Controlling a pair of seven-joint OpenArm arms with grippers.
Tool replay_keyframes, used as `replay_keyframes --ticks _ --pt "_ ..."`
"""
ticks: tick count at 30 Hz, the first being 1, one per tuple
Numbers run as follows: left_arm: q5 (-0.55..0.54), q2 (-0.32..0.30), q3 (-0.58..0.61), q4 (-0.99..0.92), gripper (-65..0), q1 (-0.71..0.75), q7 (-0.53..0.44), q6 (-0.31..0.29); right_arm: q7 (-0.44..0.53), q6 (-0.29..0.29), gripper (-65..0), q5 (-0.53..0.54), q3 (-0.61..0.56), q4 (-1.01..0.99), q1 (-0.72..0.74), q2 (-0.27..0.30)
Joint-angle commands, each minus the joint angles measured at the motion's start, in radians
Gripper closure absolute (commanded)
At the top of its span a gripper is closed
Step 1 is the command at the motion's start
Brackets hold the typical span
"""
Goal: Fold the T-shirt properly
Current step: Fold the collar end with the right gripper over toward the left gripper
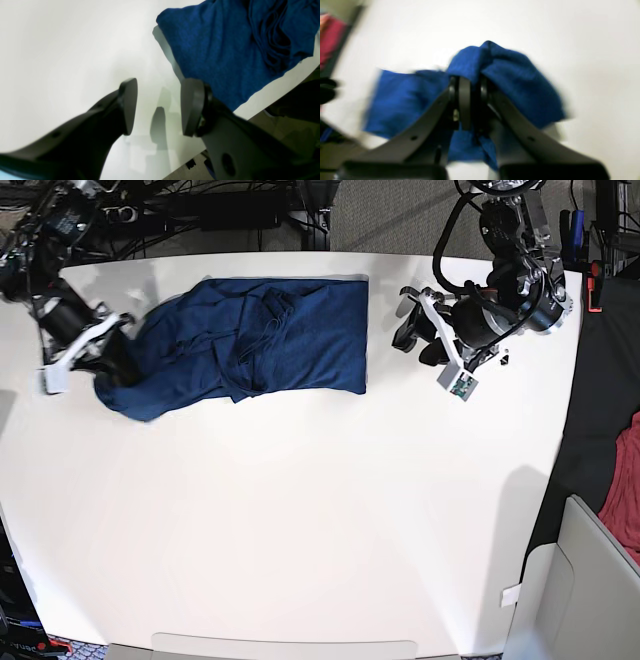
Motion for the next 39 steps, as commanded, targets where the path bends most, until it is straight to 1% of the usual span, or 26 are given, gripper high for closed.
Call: replay_keyframes --ticks 1,3,7,9,14,18,21,25,27,30,32,39 --pt "-0.016 -0.005 -0.002 0.015 -27.7 -0.009 0.001 -0.005 0.003 0.007 -0.6 0.043 -0.010 0.044 -0.010 -0.008" --pt "-0.016 -0.005 -0.002 0.015 -27.7 -0.009 0.001 -0.005 -0.006 0.007 -0.7 0.063 -0.059 0.074 -0.017 -0.066" --pt "-0.016 -0.005 -0.003 0.015 -27.7 0.006 0.001 -0.005 -0.008 0.007 -0.7 0.048 -0.179 0.074 -0.019 -0.155" --pt "-0.016 -0.005 -0.003 0.015 -27.7 0.014 0.001 -0.005 -0.008 0.007 -0.7 0.018 -0.231 0.074 -0.010 -0.194" --pt "-0.016 -0.005 -0.005 0.015 -27.7 0.034 0.001 -0.005 -0.003 0.007 -0.8 -0.117 -0.340 0.071 0.047 -0.283" --pt "-0.016 -0.008 -0.005 0.015 -27.7 0.054 -0.033 -0.005 -0.003 0.007 -0.8 -0.172 -0.418 -0.006 0.095 -0.284" --pt "-0.015 -0.008 -0.006 0.015 -27.7 0.072 -0.041 -0.005 -0.001 0.007 -0.8 -0.176 -0.486 -0.103 0.142 -0.284" --pt "-0.015 -0.008 -0.008 0.015 -27.7 0.074 -0.041 -0.005 0.000 0.007 -1.1 -0.176 -0.538 -0.207 0.165 -0.284" --pt "-0.015 -0.010 -0.008 0.015 -27.4 0.074 -0.041 -0.005 0.000 0.007 -3.4 -0.176 -0.572 -0.249 0.165 -0.284" --pt "-0.015 -0.010 -0.008 0.015 -25.7 0.071 -0.042 -0.005 -0.004 0.007 -9.9 -0.176 -0.642 -0.281 0.164 -0.284" --pt "-0.015 -0.010 -0.006 0.015 -25.5 0.069 -0.042 -0.005 -0.004 0.007 -12.2 -0.178 -0.684 -0.282 0.157 -0.284" --pt "-0.015 -0.010 -0.006 0.015 -25.5 0.066 -0.042 -0.005 -0.006 0.007 -13.0 -0.180 -0.699 -0.278 0.162 -0.284"
